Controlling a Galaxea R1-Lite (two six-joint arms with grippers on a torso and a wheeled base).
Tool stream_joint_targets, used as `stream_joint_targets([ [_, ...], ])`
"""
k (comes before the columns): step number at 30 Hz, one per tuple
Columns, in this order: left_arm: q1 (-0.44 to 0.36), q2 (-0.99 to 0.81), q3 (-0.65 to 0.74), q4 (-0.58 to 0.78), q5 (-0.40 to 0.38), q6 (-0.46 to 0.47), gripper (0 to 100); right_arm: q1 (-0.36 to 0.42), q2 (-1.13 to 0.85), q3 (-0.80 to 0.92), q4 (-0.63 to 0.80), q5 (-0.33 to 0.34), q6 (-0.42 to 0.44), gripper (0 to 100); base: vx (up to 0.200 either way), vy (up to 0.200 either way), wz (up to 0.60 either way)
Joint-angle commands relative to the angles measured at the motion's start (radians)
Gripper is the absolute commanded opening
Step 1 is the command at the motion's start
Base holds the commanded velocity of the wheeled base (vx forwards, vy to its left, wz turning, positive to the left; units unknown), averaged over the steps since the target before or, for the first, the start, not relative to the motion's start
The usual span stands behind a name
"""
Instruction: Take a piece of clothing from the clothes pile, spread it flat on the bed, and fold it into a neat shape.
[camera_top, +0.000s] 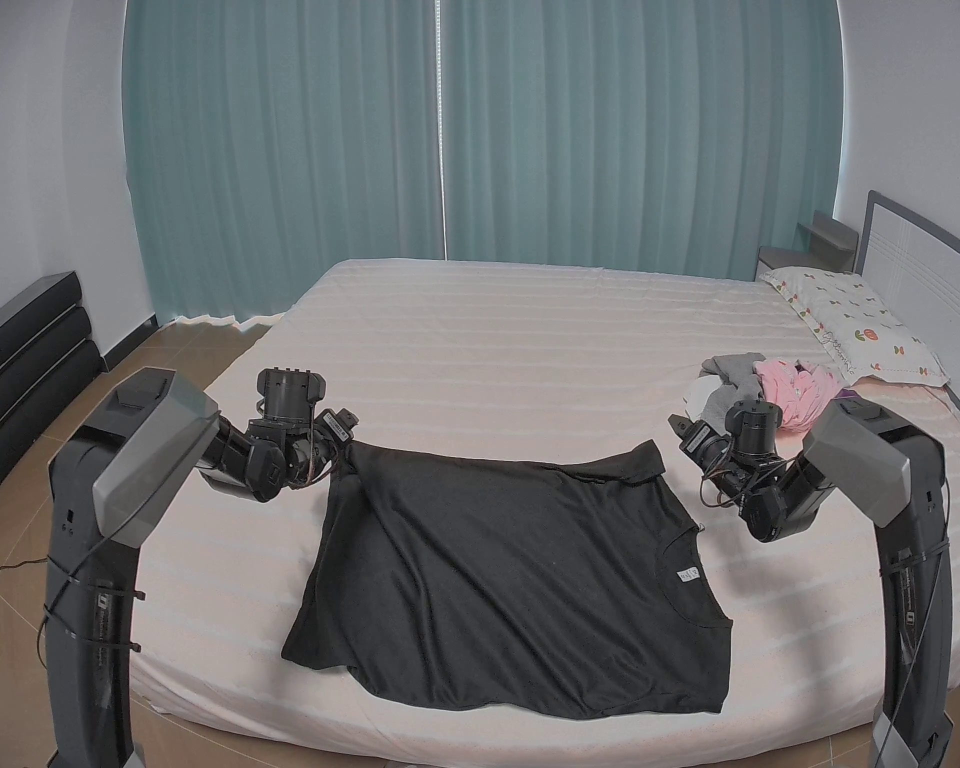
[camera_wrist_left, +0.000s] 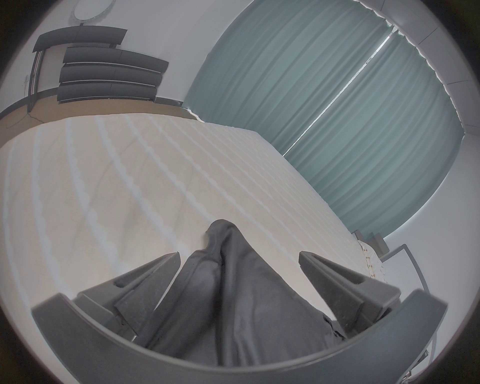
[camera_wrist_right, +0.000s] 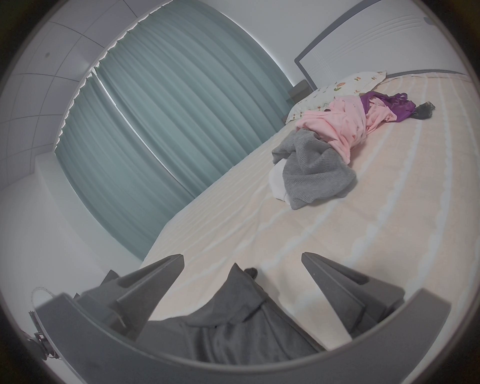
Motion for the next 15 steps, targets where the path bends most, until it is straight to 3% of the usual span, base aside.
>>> stream_joint_targets([
  [1,0.001,-0.212,0.193,-0.003,-0.018,0.0,100,-0.028,-0.189,0.199,-0.025,0.083,0.014,100,0.0,0.0,0.0],
  [10,-0.011,-0.514,0.54,-0.003,-0.091,-0.003,100,-0.009,-0.427,0.573,-0.1,0.183,0.012,100,0.0,0.0,0.0],
  [15,-0.031,-0.627,0.692,-0.005,-0.092,-0.02,100,0.018,-0.496,0.731,-0.149,0.192,0.005,100,0.0,0.0,0.0],
])
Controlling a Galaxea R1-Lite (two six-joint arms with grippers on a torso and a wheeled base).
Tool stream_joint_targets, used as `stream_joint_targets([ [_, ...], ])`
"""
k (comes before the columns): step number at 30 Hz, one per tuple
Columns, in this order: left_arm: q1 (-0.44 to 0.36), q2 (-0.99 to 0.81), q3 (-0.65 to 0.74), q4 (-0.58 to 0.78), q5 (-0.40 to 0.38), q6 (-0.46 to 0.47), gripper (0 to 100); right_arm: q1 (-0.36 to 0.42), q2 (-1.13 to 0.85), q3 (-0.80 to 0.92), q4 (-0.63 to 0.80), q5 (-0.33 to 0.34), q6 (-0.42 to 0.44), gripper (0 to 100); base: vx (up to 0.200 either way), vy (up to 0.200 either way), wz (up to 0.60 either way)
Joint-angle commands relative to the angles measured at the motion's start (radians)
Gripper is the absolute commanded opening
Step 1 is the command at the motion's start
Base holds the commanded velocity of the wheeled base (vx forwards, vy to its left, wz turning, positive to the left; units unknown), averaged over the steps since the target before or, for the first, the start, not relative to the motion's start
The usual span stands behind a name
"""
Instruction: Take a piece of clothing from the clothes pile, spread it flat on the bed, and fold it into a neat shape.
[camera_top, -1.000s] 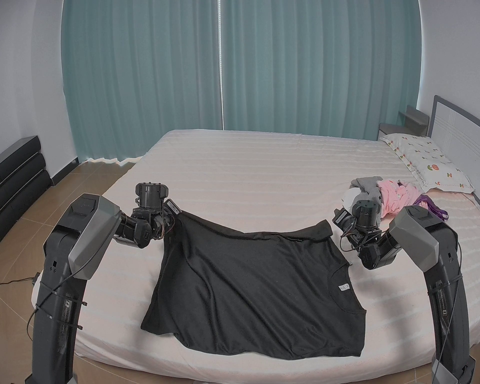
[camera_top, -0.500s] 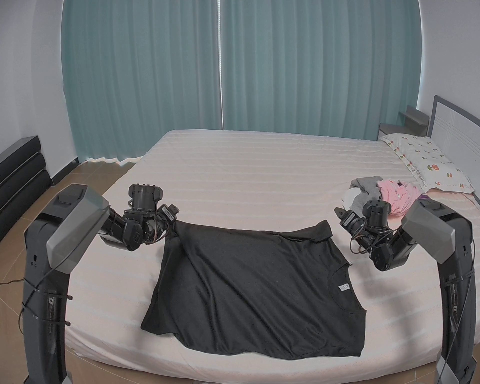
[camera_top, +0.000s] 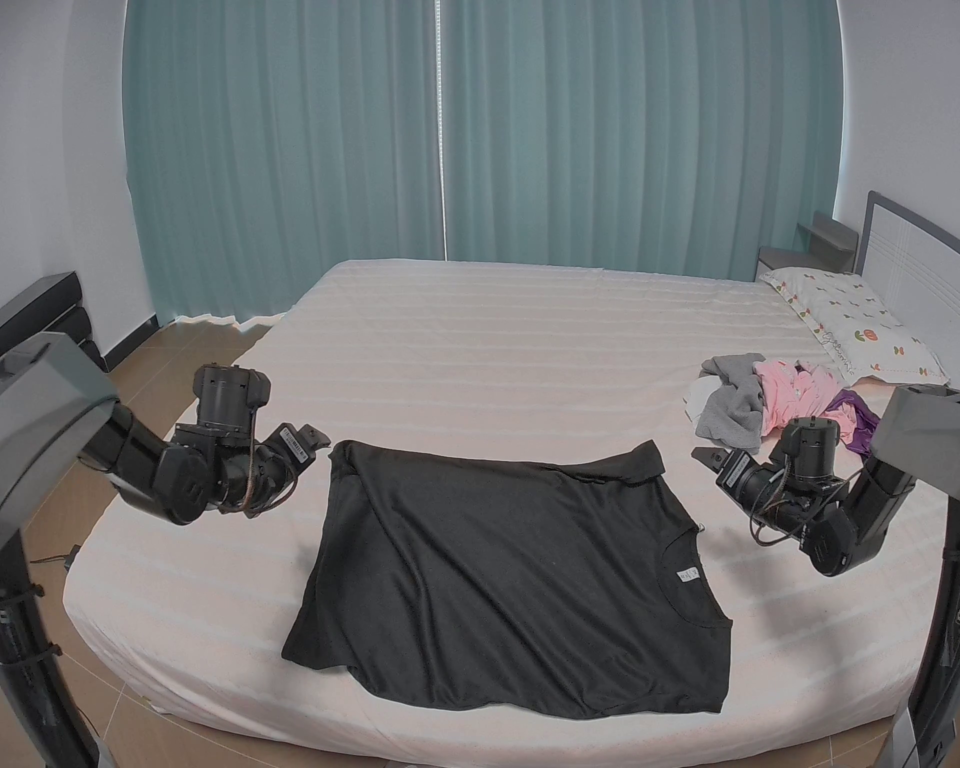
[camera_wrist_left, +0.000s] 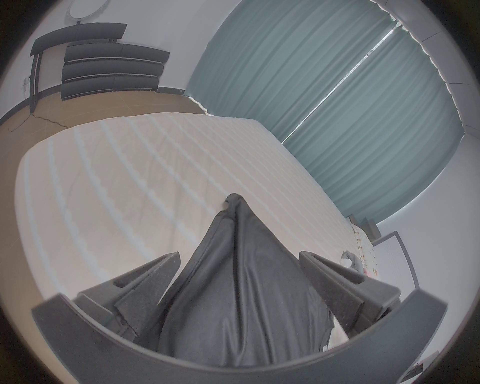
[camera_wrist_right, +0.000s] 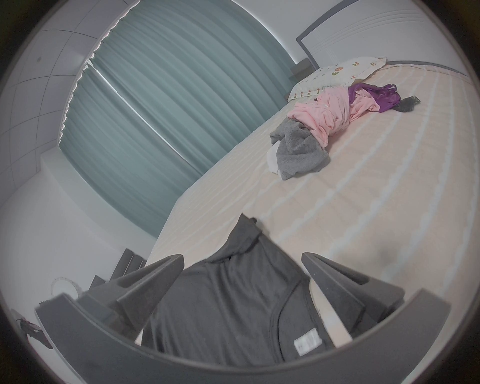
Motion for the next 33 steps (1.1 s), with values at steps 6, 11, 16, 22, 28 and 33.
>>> stream_joint_targets([
  [6,-0.056,-0.251,0.307,-0.011,-0.016,-0.023,100,0.05,-0.193,0.274,-0.069,0.031,-0.004,100,0.0,0.0,0.0],
  [11,-0.089,-0.24,0.408,-0.123,-0.017,-0.027,100,0.093,-0.194,0.308,-0.069,0.021,-0.006,100,0.0,0.0,0.0],
  [16,-0.104,-0.228,0.48,-0.208,-0.019,-0.028,100,0.122,-0.196,0.329,-0.069,0.02,-0.004,100,-0.16,0.0,0.0],
  [22,-0.112,-0.206,0.534,-0.255,-0.019,-0.027,100,0.133,-0.187,0.335,-0.069,0.018,0.0,100,-0.067,0.0,0.0],
  [28,-0.119,-0.14,0.557,-0.257,-0.016,-0.033,100,0.14,-0.179,0.364,-0.069,0.02,0.007,100,0.0,0.0,0.0],
  [33,-0.129,-0.037,0.556,-0.298,-0.01,-0.077,100,0.142,-0.179,0.381,-0.069,0.02,0.007,100,0.0,0.0,0.0],
])
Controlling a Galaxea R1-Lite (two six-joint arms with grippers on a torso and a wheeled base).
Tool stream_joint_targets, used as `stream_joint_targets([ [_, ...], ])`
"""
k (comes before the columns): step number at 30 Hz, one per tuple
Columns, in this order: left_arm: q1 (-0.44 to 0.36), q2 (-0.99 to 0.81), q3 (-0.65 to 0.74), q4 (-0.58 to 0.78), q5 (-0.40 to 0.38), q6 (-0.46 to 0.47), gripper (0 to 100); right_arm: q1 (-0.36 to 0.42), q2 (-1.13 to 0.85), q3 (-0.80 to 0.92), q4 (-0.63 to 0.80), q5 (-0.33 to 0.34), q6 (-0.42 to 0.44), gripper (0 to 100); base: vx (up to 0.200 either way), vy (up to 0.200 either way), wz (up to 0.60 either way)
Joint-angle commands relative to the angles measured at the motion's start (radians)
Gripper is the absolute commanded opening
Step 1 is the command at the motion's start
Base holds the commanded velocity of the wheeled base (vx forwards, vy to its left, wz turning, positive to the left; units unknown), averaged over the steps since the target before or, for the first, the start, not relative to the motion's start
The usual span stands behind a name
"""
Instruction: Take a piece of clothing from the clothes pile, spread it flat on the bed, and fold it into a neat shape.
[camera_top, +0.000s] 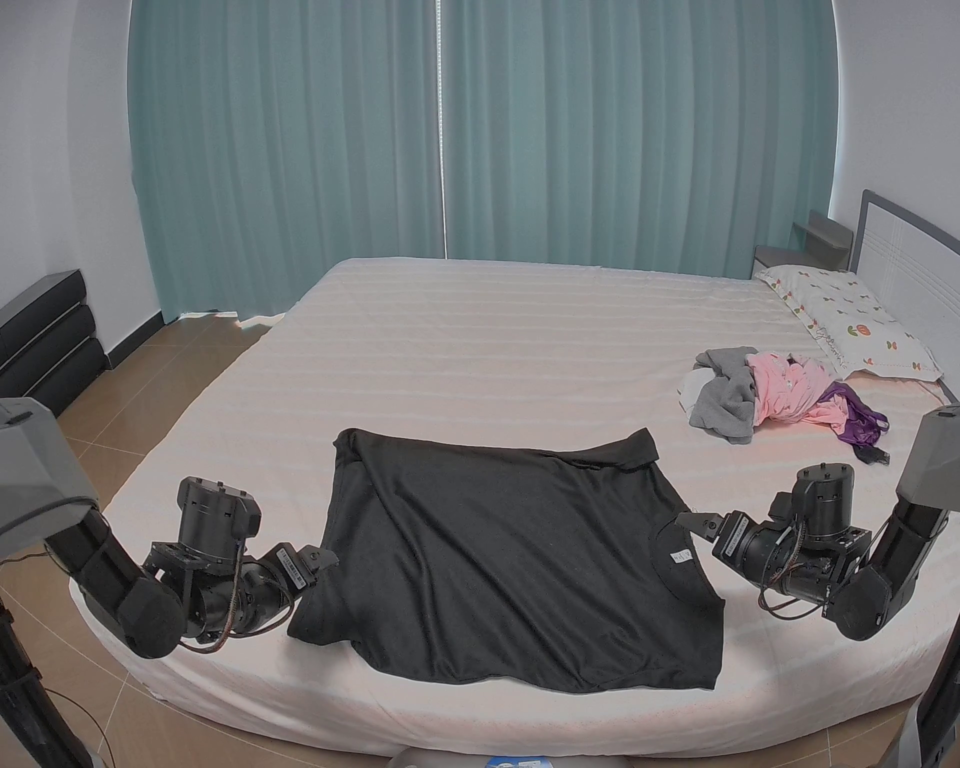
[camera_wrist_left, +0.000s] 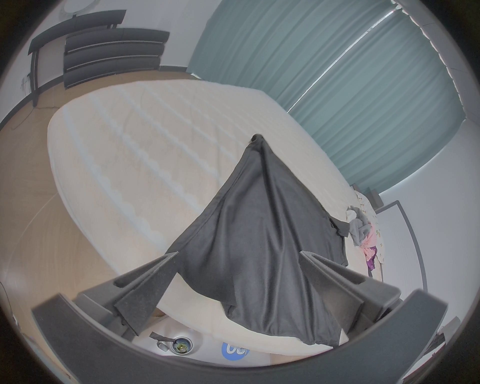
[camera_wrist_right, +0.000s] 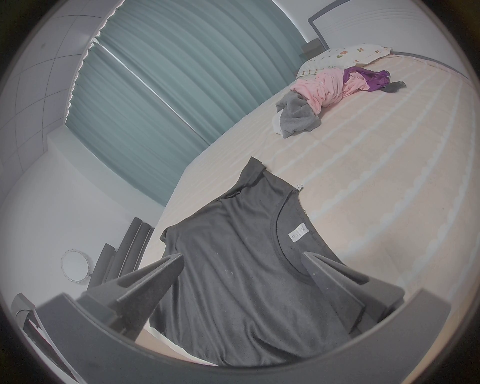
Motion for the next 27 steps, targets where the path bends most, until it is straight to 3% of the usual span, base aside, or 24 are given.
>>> stream_joint_targets([
  [1,-0.01,0.119,0.0,-0.037,0.003,-0.042,100,0.003,0.006,0.016,0.0,0.001,0.002,100,0.0,0.0,0.0],
  [10,-0.025,0.259,-0.004,-0.123,0.02,-0.07,100,0.001,0.029,0.031,0.0,0.001,0.005,100,0.0,0.0,0.0],
  [21,-0.039,0.3,-0.013,-0.126,0.121,-0.067,100,0.001,0.047,0.05,0.0,-0.001,0.052,100,0.0,0.0,0.0],
  [27,-0.027,0.317,-0.027,-0.132,0.128,-0.068,100,0.001,0.047,0.05,0.0,-0.001,0.063,100,0.0,0.0,0.0],
])
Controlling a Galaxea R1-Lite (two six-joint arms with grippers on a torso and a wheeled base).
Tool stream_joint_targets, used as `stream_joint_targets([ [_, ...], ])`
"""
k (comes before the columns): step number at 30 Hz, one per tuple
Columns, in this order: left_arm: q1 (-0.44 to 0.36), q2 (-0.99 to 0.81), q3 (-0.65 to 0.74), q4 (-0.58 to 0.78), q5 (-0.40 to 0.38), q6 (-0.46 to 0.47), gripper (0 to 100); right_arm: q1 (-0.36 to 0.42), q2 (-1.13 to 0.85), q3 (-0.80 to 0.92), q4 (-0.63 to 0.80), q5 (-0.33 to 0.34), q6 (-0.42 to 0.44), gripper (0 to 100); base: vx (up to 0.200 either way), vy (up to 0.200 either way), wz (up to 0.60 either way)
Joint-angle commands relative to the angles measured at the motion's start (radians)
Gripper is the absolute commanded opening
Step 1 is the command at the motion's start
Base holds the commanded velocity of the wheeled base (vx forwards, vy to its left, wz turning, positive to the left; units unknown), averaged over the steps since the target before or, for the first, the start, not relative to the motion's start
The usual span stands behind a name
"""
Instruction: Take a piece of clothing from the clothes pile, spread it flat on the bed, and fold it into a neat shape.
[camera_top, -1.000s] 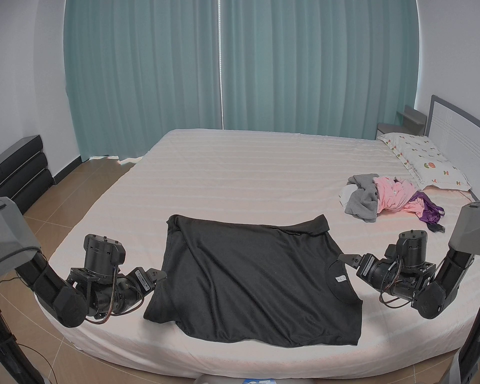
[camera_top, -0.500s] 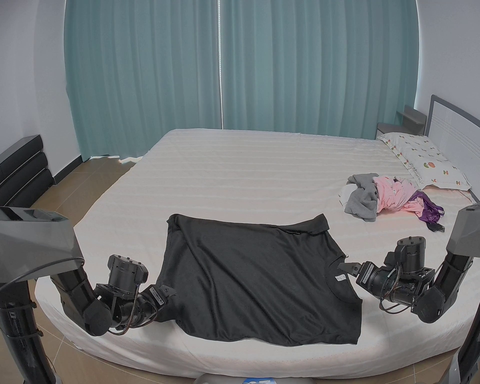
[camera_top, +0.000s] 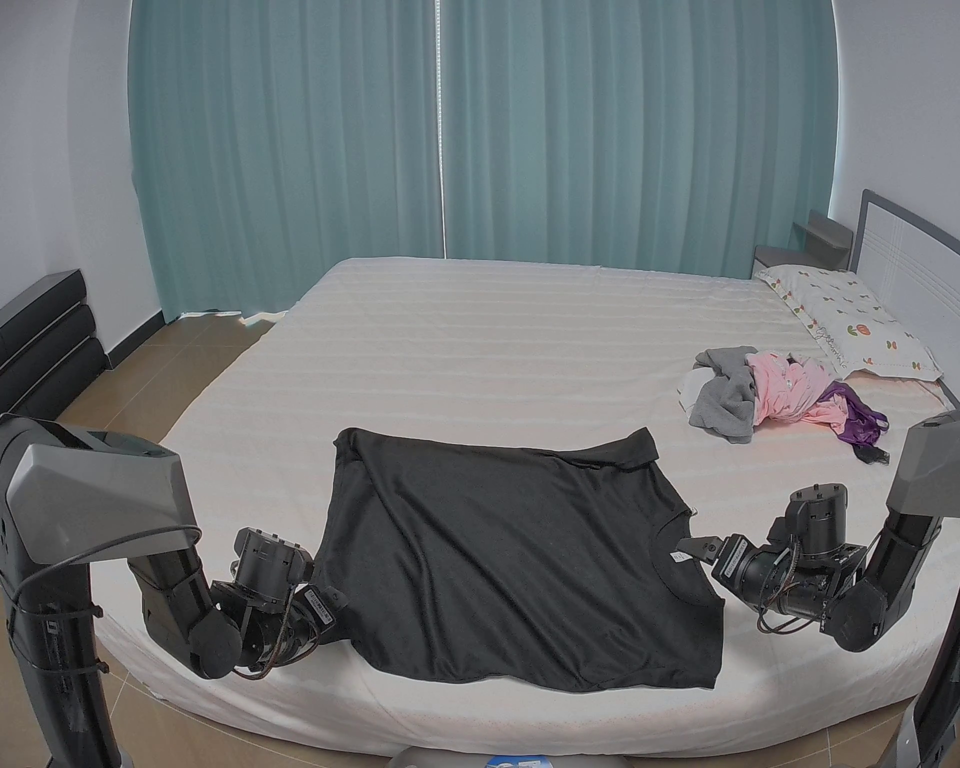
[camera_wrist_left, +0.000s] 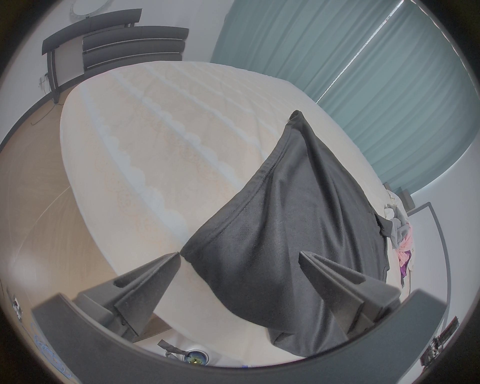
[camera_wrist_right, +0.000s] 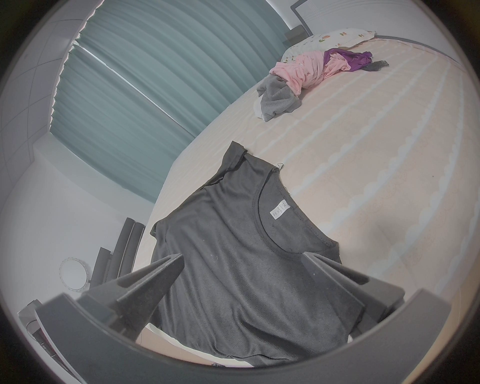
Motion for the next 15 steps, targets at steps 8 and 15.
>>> stream_joint_targets([
  [8,0.035,0.028,0.009,-0.011,0.029,0.0,0,-0.003,0.008,-0.001,-0.001,0.001,0.002,100,0.0,0.0,0.0],
  [15,0.064,-0.064,0.076,-0.011,0.037,0.012,0,0.0,0.023,-0.001,0.001,0.001,0.0,100,0.0,0.0,0.0],
])
